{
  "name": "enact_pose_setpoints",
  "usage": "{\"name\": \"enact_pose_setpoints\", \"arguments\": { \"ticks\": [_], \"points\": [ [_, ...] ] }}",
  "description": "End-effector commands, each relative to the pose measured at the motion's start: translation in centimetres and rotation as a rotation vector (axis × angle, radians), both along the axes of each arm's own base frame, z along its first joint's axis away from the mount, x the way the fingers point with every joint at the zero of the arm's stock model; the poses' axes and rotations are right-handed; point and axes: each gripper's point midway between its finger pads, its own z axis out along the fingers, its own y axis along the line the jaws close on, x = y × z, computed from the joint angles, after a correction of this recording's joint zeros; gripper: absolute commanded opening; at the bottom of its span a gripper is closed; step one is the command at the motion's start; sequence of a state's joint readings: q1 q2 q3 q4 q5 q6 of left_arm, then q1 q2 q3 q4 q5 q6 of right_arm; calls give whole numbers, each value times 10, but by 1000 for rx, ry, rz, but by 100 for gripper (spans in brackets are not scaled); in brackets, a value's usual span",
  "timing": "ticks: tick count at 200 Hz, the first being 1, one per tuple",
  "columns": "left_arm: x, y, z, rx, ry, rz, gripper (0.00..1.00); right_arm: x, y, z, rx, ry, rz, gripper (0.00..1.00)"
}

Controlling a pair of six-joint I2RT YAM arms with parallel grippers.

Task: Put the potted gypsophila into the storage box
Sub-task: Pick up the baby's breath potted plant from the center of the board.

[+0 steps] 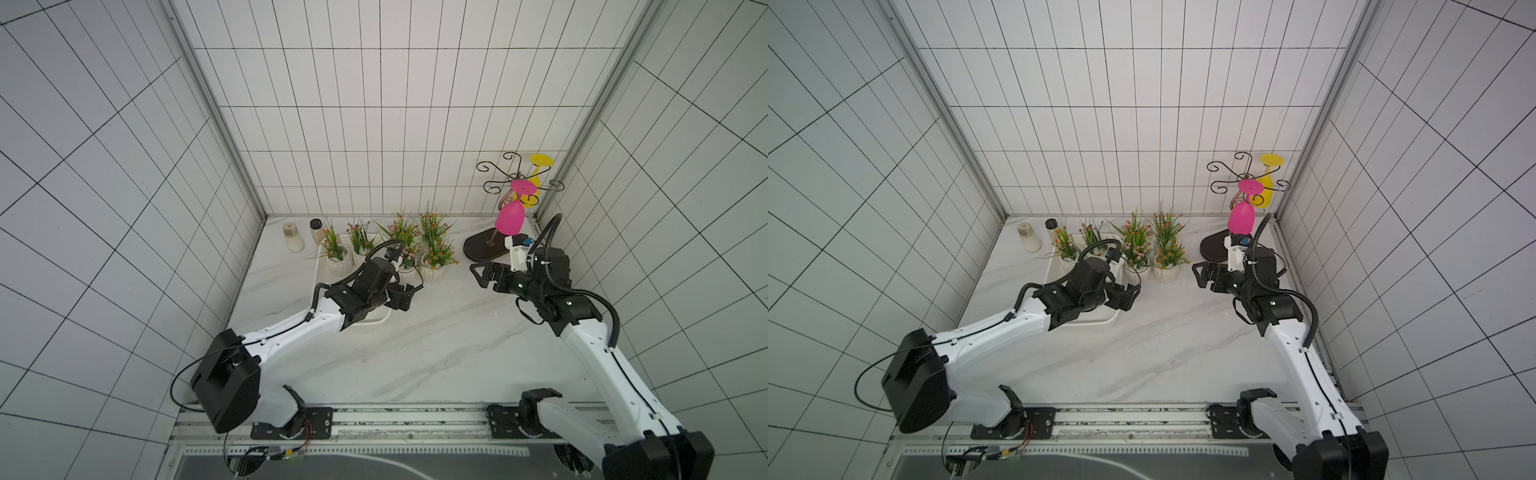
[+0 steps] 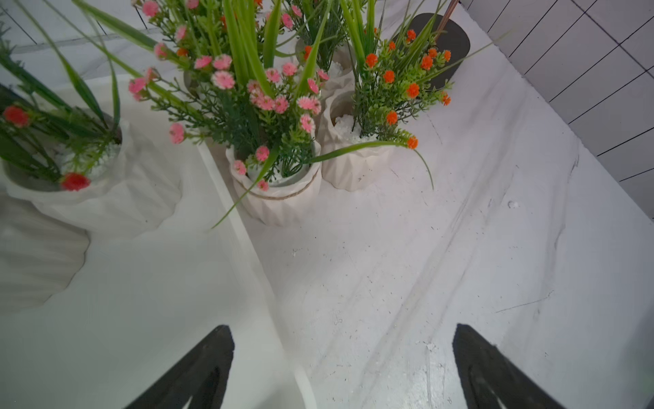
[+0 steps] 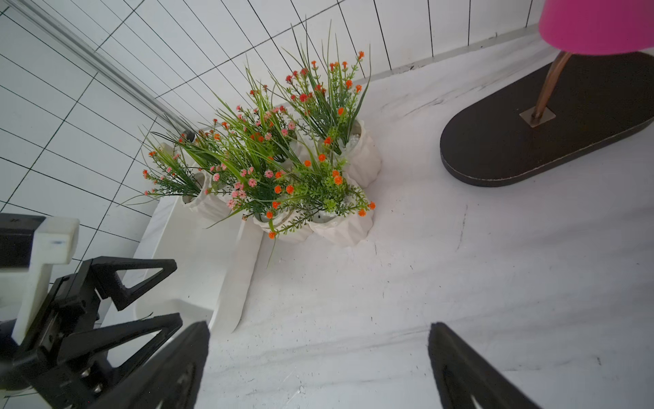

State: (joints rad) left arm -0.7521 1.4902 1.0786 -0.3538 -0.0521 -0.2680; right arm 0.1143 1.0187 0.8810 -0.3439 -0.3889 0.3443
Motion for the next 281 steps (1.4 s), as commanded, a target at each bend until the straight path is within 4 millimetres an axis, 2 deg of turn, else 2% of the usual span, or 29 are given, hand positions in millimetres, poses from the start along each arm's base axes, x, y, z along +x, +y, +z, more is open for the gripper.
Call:
{"name": "enact_pose_setpoints", "arguments": {
  "ticks": [1,31,84,122,177,208,247,281],
  "points": [
    [9,-9,-11,93,43,-36,94,-4,-1,-18,30,46,15,97],
    [26,-13,-37,194,106,-8,91,-2,-6,-16,39,42,7,98],
    [45,-6,-53,224,126,88,91,-2,-5,-22,46,57,22,97],
    [63,-12,-44,212,71,103,91,-2,-5,-27,51,63,30,97],
    [90,-11,-47,198,60,121,92,1,-8,-22,49,48,24,98],
    [92,-16,-52,199,44,88,96,4,-10,-24,55,36,9,98],
    [98,-20,-59,203,30,65,95,4,-12,-17,65,9,2,98],
    [103,-21,-69,233,27,59,93,4,-12,-20,72,12,4,98]
  ]
}}
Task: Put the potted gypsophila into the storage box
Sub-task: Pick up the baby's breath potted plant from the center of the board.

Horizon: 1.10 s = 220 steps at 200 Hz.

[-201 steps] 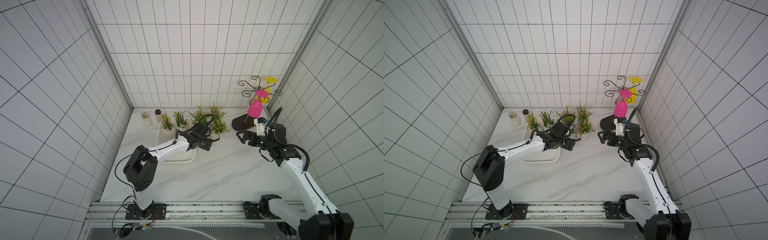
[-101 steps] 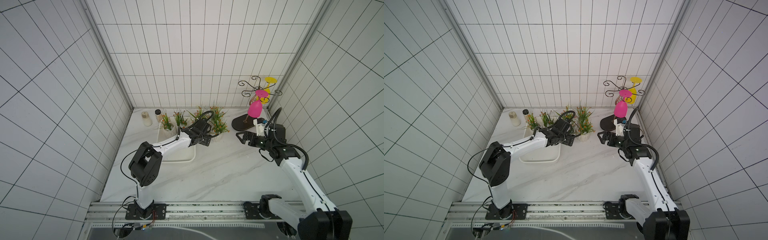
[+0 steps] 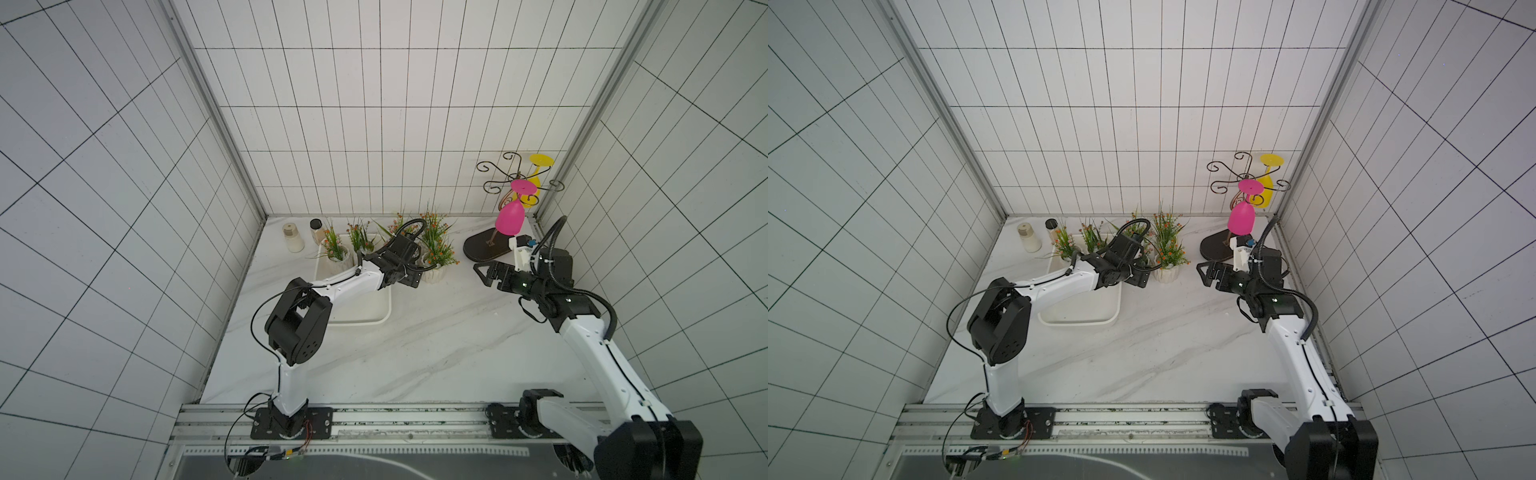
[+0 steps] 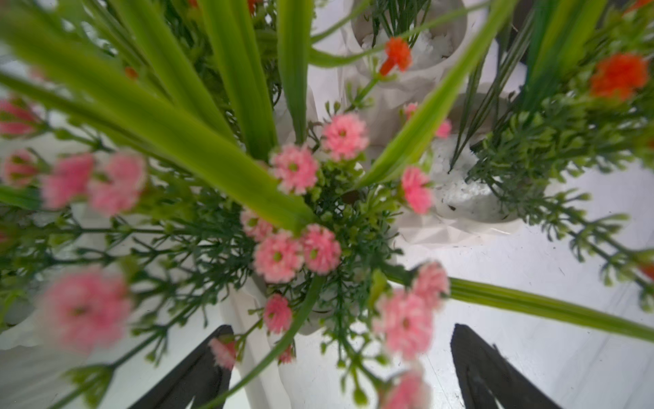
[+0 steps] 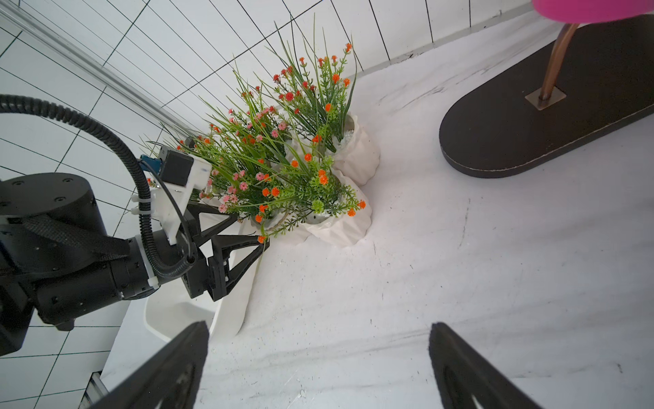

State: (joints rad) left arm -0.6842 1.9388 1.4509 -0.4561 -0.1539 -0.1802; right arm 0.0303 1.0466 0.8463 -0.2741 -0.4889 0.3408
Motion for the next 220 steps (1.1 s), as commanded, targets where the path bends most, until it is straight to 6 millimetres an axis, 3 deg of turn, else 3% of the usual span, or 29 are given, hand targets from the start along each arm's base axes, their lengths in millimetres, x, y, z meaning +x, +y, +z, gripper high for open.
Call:
{"name": "enact_pose_setpoints", "arguments": {
  "ticks": [1,45,124,160,220],
  "points": [
    [11,-6,-5,11,-22,-18,93,-5,0,-14,22,19,2,98],
    [17,-4,-17,49,-38,-27,95,-6,2,-24,23,36,20,98],
    [41,0,-12,19,-103,29,96,-19,13,-32,98,73,92,98],
    [45,-1,-11,6,-131,22,97,-23,14,-26,114,58,100,98],
    [47,-10,-28,-3,-91,-4,97,-22,10,-26,118,58,91,98]
  ]
}}
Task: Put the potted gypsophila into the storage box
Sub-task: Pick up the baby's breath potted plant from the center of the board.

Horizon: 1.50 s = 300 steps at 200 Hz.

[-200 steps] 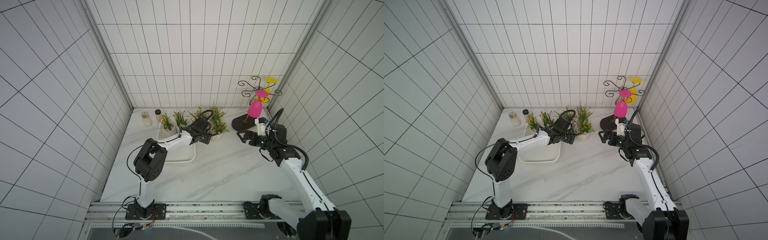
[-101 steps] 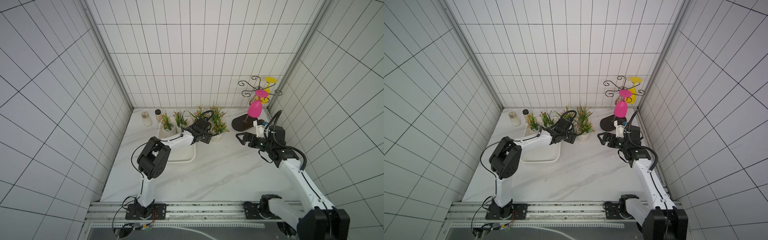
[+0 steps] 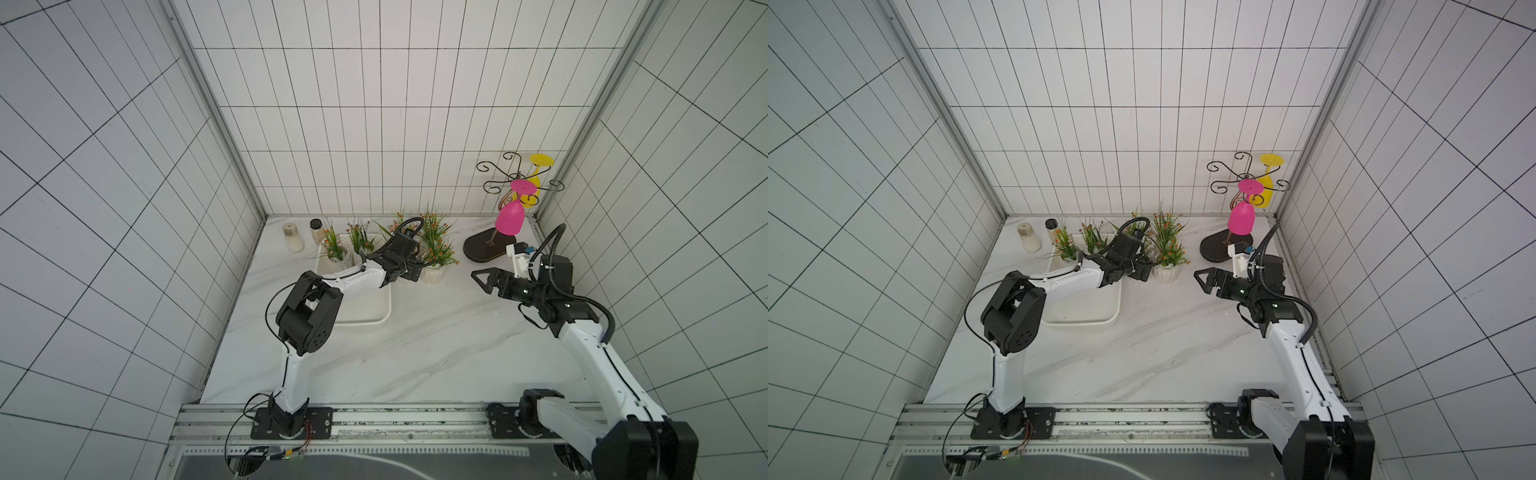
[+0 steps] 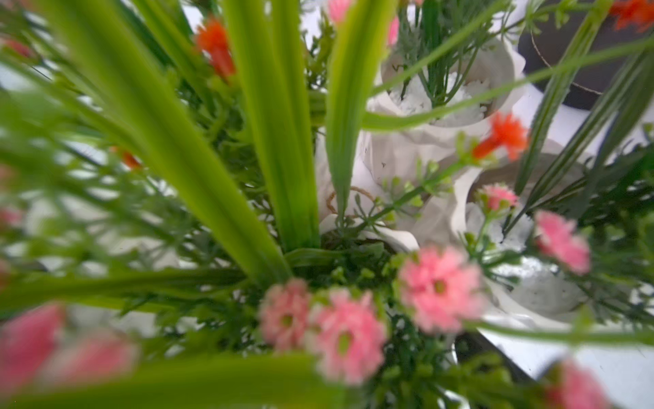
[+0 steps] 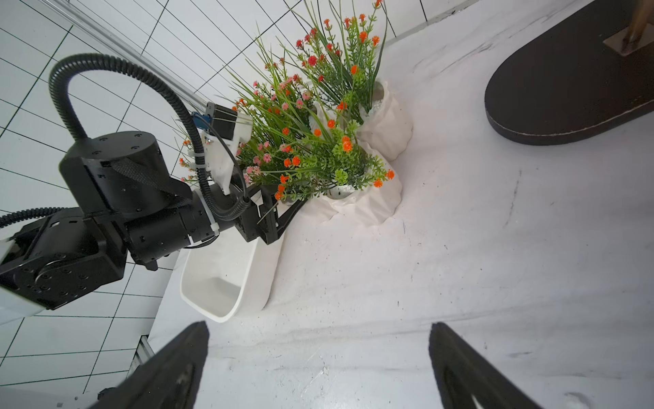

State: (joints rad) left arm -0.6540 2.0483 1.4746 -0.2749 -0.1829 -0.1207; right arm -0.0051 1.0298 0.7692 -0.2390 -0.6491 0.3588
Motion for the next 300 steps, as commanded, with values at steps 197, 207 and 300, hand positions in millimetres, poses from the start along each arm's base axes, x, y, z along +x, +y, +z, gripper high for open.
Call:
{"name": "enact_pose_setpoints", "arguments": {
  "ticks": [197,207,300],
  "points": [
    [-8,-10,29,-94,-30,-76,64,-11,-2,-30,18,63,13,98],
    [-13,-11,32,-105,-26,-90,64,-12,-1,-30,22,63,17,98],
    [-65,-10,74,-180,-33,-173,60,-31,12,-30,83,60,99,95]
  ]
}}
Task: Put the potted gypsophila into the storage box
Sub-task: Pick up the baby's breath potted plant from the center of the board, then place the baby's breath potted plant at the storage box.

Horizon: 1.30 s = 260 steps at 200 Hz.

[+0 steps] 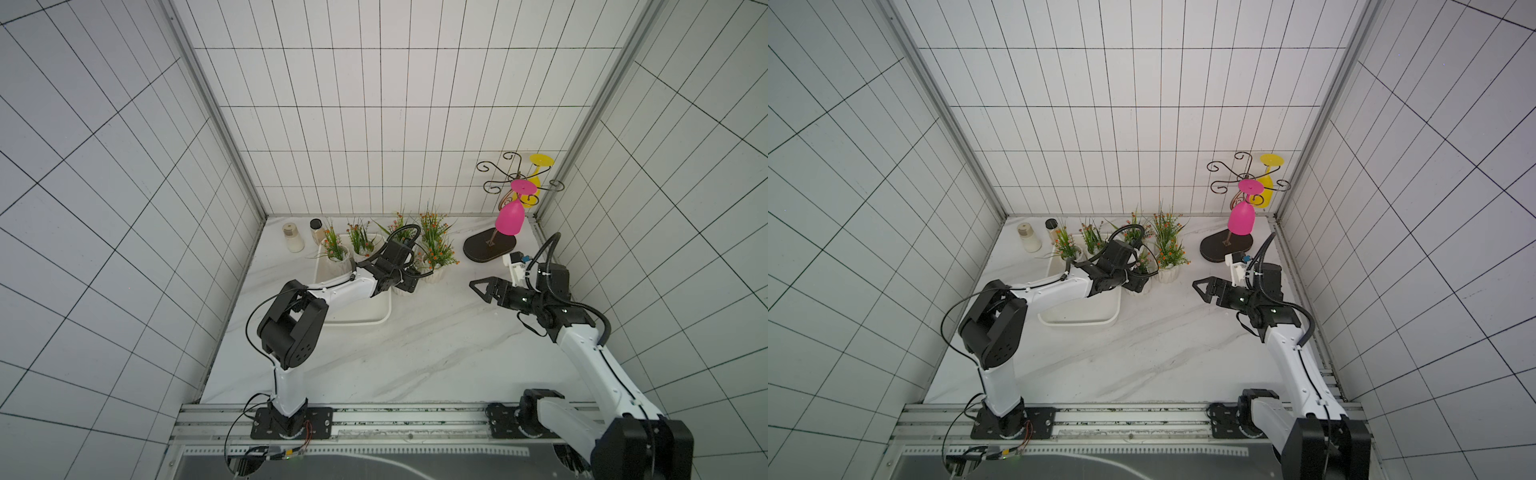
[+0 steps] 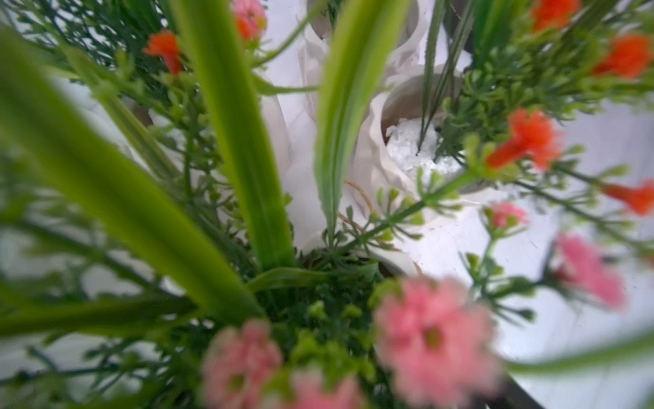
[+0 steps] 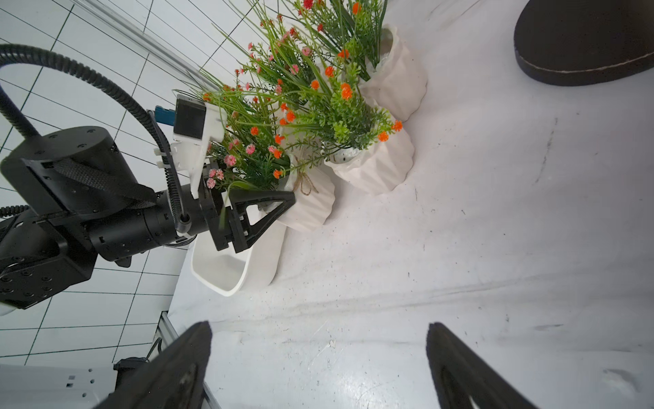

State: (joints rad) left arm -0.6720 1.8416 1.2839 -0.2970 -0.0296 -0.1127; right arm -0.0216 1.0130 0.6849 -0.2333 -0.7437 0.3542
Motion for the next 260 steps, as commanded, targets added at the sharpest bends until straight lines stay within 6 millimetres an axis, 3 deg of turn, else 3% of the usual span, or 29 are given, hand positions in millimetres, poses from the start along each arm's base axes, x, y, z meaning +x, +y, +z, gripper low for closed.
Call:
{"name": "enact_pose_setpoints", "arguments": {
  "ticks": [1,89,126,206,260],
  "points": [
    [-5,-12,53,-111,-97,-38,60,-13,4,-6,32,2,35,95],
    [-43,-8,113,-238,-141,-132,55,-31,19,3,98,-26,145,93],
    [-48,-5,135,-284,-188,-137,52,-34,25,11,139,-48,184,91],
    [-46,8,160,-262,-248,-110,51,-36,37,20,244,-56,236,90],
    [-41,37,161,-221,-258,-34,51,-36,53,20,252,-53,274,90]
  ]
}}
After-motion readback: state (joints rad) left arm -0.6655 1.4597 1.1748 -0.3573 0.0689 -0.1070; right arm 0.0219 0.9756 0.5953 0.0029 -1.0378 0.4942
